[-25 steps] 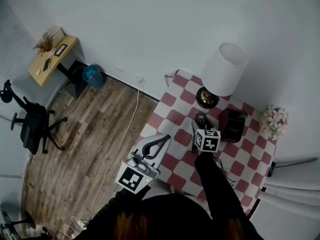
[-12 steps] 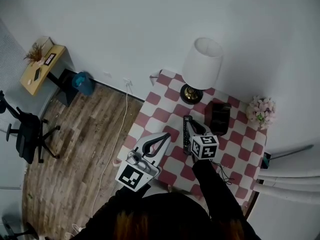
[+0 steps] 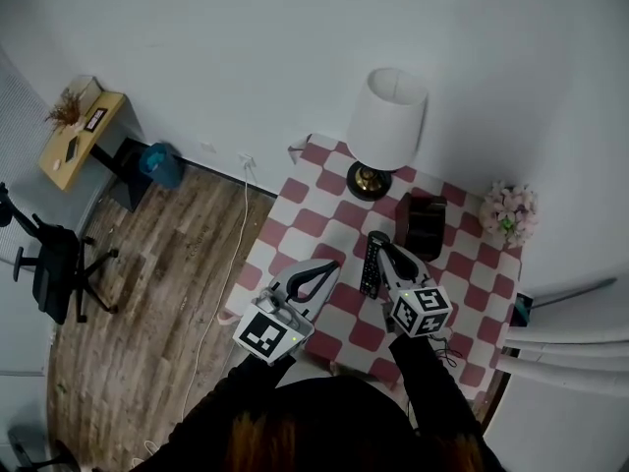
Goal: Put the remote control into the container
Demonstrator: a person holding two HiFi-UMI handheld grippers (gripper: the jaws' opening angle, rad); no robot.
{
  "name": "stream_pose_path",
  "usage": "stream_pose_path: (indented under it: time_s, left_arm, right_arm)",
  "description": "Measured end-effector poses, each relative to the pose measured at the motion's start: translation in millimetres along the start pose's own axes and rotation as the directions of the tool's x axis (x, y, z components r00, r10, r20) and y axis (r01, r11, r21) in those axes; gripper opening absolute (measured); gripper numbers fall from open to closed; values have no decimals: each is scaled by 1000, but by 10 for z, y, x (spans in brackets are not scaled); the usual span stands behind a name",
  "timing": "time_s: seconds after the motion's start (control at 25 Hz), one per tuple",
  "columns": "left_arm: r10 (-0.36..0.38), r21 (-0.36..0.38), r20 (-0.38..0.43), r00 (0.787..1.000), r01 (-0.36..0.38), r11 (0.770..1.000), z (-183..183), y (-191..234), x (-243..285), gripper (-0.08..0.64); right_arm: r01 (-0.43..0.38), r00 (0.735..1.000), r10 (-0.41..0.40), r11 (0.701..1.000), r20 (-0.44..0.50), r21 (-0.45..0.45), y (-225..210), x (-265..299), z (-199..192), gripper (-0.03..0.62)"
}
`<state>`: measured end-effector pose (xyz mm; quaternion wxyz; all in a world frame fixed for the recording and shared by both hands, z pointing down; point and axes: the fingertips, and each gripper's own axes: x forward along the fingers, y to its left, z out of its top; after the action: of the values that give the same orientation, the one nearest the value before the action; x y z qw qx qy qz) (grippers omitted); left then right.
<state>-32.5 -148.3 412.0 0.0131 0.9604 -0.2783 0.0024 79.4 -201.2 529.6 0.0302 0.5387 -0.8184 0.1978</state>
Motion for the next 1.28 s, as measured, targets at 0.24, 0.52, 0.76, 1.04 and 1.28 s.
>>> stream_pose_path:
  time_s: [0.24, 0.52, 0.76, 1.04, 1.28]
  left_arm:
    - [-69, 5, -15, 998, 69, 998, -104, -180, 223, 2]
    - [-109, 11, -11, 994, 109, 994, -71, -342, 404, 2]
    - [-110, 22, -8, 994, 110, 994, -23, -384, 434, 2]
    - [-75, 32, -16, 997, 76, 997, -21, -356, 324, 2]
    - [-43, 41, -30, 999, 45, 998, -20, -349, 224, 2]
  right_arm:
    - [5, 997, -4, 1000, 72, -24, -142, -307, 164, 74]
    - [15, 990, -6, 998, 144, -61, -335, -619, 480, 74]
    - [-10, 979, 40, 989, 198, -149, -458, -774, 810, 74]
    - [-7, 973, 53, 979, 227, -203, -651, -837, 1013, 74]
    - [-86, 947, 164, 958, 277, -274, -724, -768, 1102, 74]
